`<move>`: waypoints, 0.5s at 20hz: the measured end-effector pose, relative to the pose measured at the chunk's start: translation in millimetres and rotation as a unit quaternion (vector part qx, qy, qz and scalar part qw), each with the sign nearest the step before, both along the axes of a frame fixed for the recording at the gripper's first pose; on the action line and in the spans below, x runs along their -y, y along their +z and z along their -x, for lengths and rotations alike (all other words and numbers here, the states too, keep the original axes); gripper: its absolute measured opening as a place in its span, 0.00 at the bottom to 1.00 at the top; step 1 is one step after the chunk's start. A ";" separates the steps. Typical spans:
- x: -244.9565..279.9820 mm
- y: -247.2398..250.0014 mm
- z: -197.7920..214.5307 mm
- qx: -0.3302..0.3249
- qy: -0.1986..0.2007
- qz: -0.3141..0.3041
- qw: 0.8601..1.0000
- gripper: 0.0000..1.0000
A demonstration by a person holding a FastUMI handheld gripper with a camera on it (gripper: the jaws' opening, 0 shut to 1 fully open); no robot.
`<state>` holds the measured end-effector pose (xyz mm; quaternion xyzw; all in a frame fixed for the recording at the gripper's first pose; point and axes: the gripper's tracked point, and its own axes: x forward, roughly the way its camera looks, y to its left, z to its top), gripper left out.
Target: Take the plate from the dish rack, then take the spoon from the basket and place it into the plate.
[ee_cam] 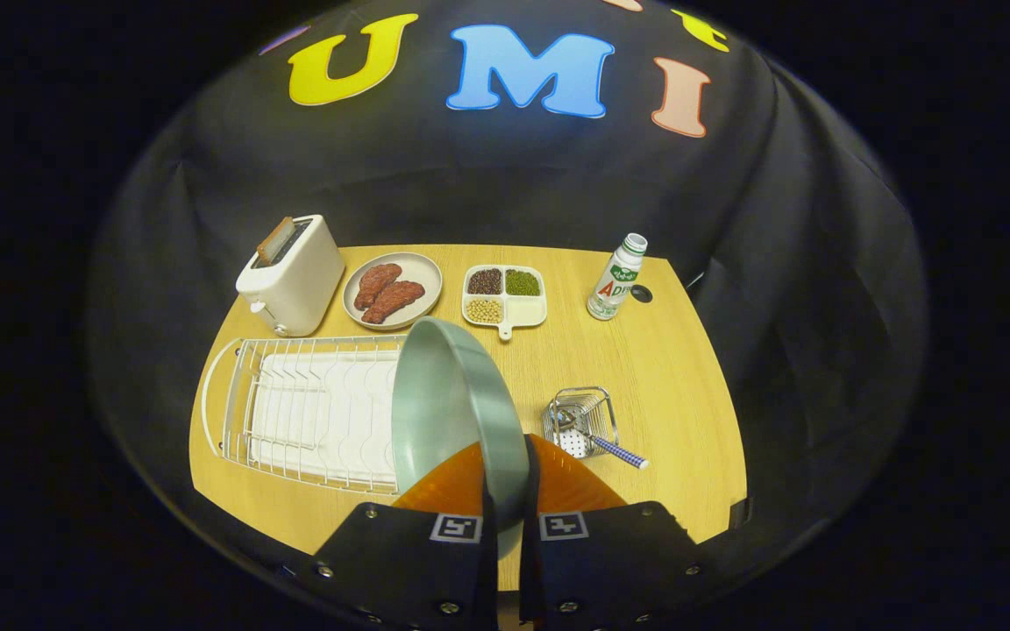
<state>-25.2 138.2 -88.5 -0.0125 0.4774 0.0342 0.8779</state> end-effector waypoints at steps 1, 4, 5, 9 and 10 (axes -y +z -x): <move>6.5 -3.4 6.6 -0.006 0.001 -0.009 1.000 0.10; 31.0 -12.8 21.3 -0.012 -0.001 -0.035 0.999 0.10; 36.1 -17.3 27.7 -0.016 0.000 -0.049 0.999 0.09; 50.8 -37.4 45.5 -0.023 0.004 -0.114 0.993 0.09; 53.4 -41.1 49.9 -0.024 0.010 -0.128 0.991 0.09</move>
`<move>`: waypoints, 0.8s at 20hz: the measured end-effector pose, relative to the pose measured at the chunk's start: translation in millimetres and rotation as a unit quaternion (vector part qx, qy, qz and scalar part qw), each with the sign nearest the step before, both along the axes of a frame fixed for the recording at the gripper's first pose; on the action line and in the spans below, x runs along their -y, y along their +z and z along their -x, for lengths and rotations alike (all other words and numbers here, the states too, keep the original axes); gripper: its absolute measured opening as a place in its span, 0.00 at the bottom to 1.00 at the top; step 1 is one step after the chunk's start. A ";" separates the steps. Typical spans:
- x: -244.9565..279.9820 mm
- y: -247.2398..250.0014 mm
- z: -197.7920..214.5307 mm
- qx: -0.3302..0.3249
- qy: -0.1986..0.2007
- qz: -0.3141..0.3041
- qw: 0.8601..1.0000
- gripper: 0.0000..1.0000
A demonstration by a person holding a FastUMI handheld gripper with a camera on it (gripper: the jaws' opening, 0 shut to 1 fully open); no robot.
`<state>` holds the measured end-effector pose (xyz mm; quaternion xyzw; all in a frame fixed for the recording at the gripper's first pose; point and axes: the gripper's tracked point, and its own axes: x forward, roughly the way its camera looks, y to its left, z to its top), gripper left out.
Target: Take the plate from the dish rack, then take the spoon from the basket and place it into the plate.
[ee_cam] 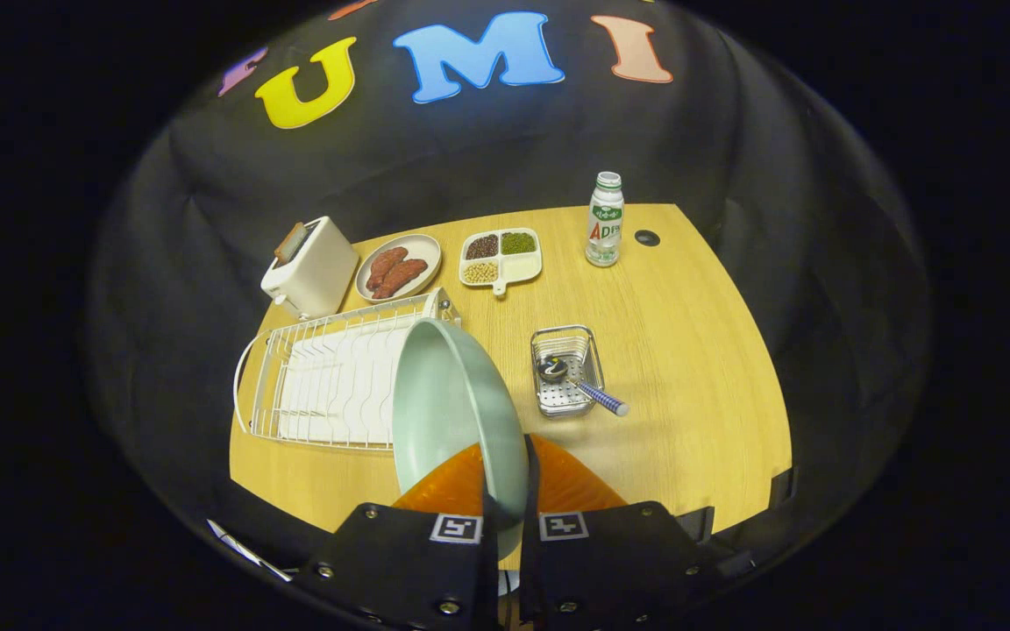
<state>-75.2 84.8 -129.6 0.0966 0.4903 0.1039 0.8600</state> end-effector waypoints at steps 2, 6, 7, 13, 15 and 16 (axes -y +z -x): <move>3.0 -8.1 12.7 -0.005 0.013 -0.028 1.000 0.09; 12.2 -33.6 40.8 -0.017 0.040 -0.054 0.998 0.09; 14.8 -42.5 46.5 -0.021 0.045 -0.059 0.997 0.09; 12.3 -89.3 65.9 -0.045 0.039 -0.132 0.989 0.09; 13.4 -103.7 67.7 -0.054 0.026 -0.153 0.986 0.10; 14.0 -109.4 69.7 -0.064 0.018 -0.167 0.984 0.09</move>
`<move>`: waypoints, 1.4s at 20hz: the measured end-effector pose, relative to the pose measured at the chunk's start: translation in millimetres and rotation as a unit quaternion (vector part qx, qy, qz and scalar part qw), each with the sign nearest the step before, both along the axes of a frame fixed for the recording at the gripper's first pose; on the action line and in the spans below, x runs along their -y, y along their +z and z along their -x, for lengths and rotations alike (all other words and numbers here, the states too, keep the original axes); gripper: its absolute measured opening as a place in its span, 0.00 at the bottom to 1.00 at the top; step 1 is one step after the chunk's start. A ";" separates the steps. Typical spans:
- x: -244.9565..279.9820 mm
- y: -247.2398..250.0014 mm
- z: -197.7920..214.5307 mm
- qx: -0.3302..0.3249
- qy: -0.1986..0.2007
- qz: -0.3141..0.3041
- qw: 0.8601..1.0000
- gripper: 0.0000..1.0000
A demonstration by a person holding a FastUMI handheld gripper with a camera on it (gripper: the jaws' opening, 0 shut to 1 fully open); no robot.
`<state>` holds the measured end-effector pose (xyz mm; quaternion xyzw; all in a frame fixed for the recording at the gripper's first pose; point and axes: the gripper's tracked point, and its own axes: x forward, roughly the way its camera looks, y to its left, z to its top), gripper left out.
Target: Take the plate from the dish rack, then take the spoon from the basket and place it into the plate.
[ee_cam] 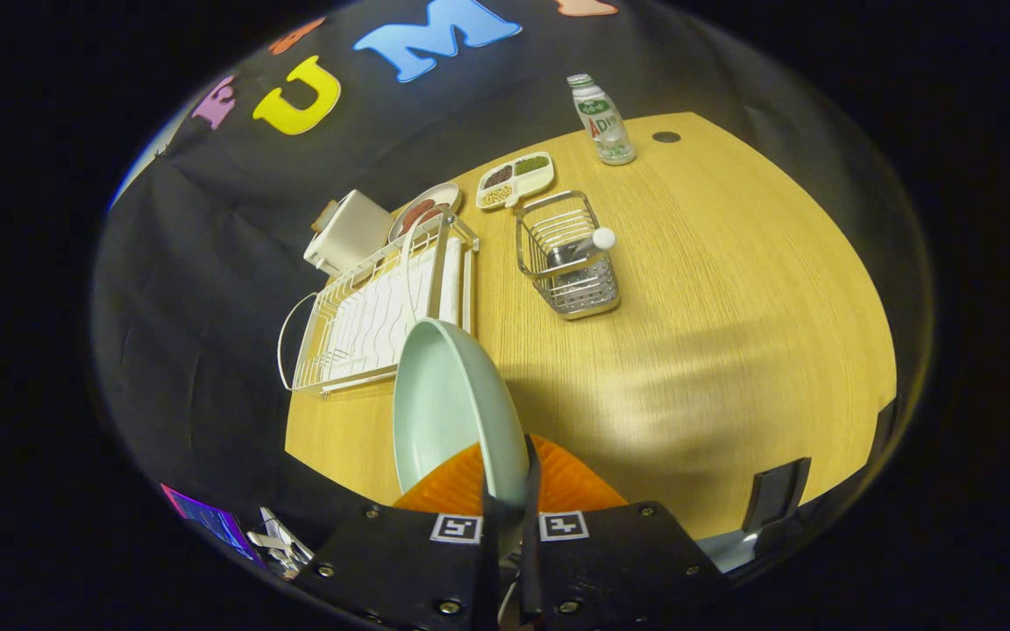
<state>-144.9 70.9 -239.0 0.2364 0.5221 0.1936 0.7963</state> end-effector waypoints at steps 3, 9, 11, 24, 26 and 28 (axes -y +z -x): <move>-1.0 -19.7 10.5 -0.031 -0.009 -0.029 0.999 0.09; -2.4 -45.1 16.2 -0.057 -0.031 -0.062 0.996 0.10; -1.1 -53.2 18.0 -0.062 -0.030 -0.058 0.996 0.10; 44.5 -19.7 -31.6 0.074 -0.056 -0.002 0.996 0.51; 57.2 0.8 -43.0 0.127 -0.058 0.021 0.990 0.51; 68.1 22.9 -51.4 0.181 -0.057 0.049 0.981 0.51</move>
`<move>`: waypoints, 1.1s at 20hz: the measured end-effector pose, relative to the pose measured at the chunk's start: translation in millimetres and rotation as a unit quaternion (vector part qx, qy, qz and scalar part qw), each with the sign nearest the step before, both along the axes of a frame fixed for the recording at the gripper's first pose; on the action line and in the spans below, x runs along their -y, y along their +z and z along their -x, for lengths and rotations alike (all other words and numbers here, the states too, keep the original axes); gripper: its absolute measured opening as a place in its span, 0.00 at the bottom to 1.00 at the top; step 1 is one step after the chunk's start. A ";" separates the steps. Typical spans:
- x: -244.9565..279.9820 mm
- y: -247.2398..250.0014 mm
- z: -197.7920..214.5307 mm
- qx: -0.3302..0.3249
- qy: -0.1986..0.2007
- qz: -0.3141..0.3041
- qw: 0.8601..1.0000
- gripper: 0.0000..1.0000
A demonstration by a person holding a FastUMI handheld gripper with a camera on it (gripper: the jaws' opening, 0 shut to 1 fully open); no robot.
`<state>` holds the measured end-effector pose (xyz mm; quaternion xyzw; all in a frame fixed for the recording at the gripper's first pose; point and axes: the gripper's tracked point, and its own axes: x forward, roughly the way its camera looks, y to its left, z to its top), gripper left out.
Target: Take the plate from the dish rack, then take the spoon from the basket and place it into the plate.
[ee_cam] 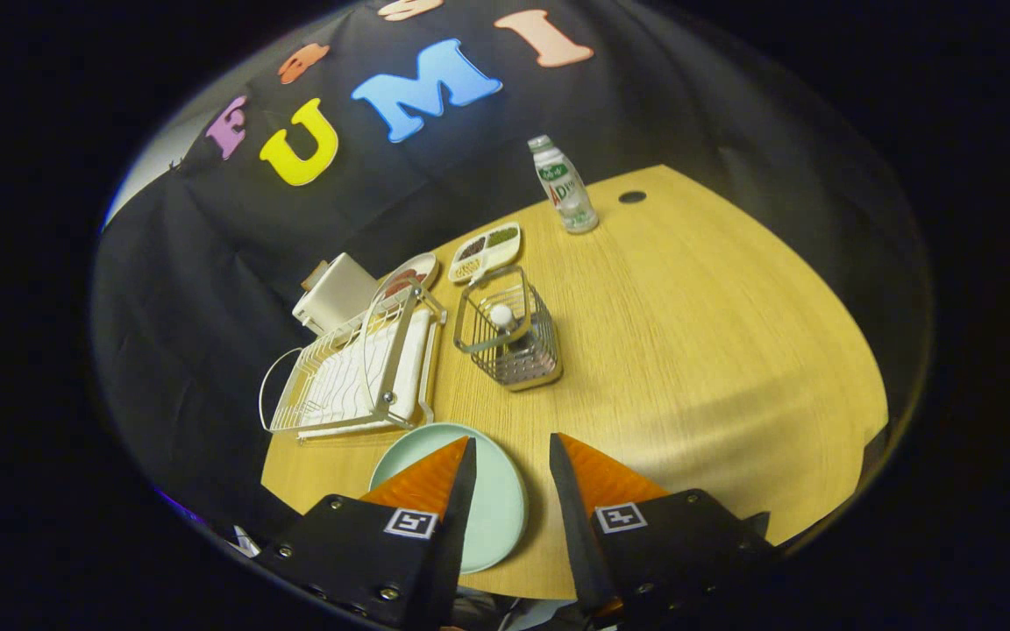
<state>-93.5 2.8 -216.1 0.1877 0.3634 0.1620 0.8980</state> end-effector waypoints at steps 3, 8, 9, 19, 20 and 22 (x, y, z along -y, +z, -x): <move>9.4 32.8 -12.8 0.089 0.005 0.036 0.995 0.51; 14.5 64.5 -30.5 0.201 -0.003 0.052 0.978 0.51; 12.8 67.9 -34.2 0.224 0.001 0.056 0.973 0.51; -3.7 37.7 -76.9 0.340 0.000 0.091 0.936 0.51; -6.1 34.9 -81.5 0.346 -0.002 0.087 0.934 0.51; -12.2 25.2 -88.3 0.345 -0.004 0.075 0.936 0.51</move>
